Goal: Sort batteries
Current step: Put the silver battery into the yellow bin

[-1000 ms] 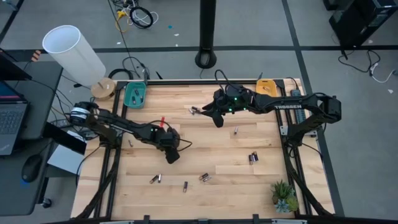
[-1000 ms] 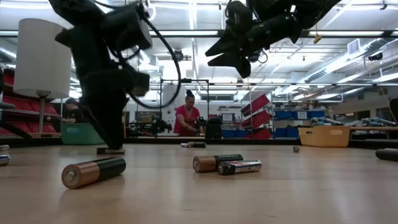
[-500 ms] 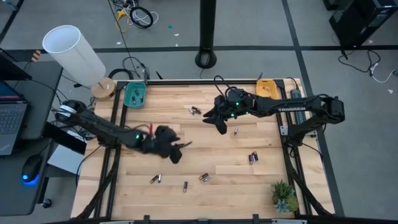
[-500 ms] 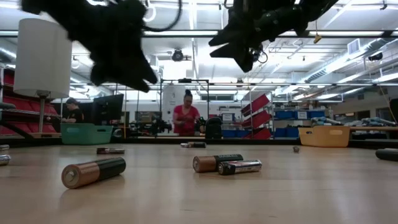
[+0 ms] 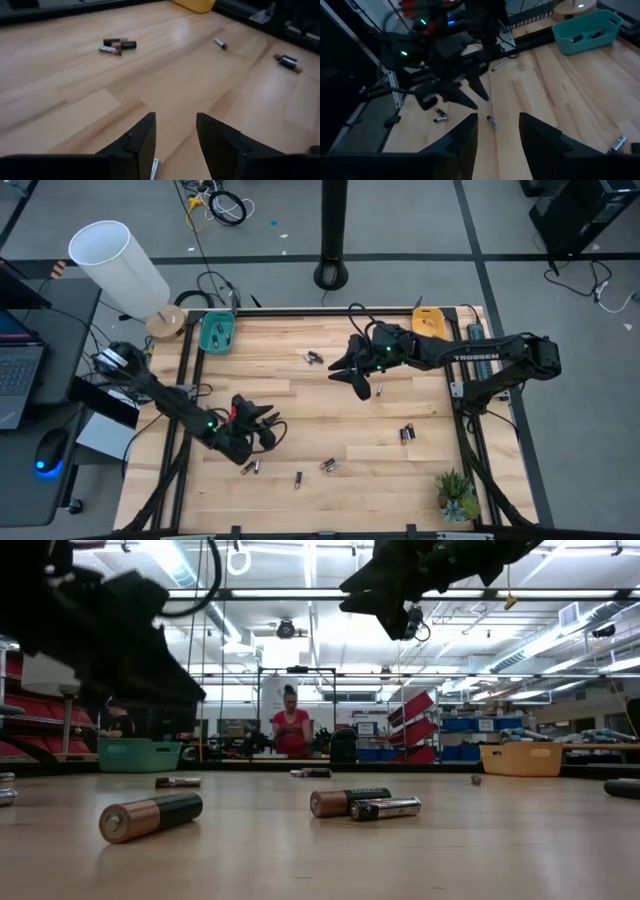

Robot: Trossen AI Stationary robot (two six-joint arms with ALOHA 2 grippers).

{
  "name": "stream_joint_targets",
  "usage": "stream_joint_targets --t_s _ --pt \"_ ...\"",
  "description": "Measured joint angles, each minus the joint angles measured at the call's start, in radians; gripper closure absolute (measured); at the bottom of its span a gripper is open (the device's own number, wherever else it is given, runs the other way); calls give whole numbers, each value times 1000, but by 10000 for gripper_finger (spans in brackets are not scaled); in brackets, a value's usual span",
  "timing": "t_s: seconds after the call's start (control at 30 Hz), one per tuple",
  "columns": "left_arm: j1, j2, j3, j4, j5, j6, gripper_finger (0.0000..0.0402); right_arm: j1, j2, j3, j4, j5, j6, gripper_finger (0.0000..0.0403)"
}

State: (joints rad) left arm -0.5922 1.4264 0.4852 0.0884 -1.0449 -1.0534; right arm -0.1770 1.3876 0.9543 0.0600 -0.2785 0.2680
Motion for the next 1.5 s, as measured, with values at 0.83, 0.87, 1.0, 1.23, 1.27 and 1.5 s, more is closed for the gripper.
stream_joint_targets --t_s 0.83,0.87,1.0,1.23,1.27,1.5 --pt "22 451 -68 444 -68 30 249 39 0 0 5 -2 12 251" --pt "25 457 -68 447 -69 32 249 39 0 0 3 -2 11 251" --pt "34 484 -66 451 -77 34 251 39 1 0 -15 -3 10 251" --pt "37 495 -73 460 -43 39 313 39 1 0 -12 -4 10 251" --pt "36 495 -76 465 -42 39 329 39 1 0 -10 -4 10 251" --pt "36 498 -87 496 -42 48 363 39 1 0 -10 -4 10 251"
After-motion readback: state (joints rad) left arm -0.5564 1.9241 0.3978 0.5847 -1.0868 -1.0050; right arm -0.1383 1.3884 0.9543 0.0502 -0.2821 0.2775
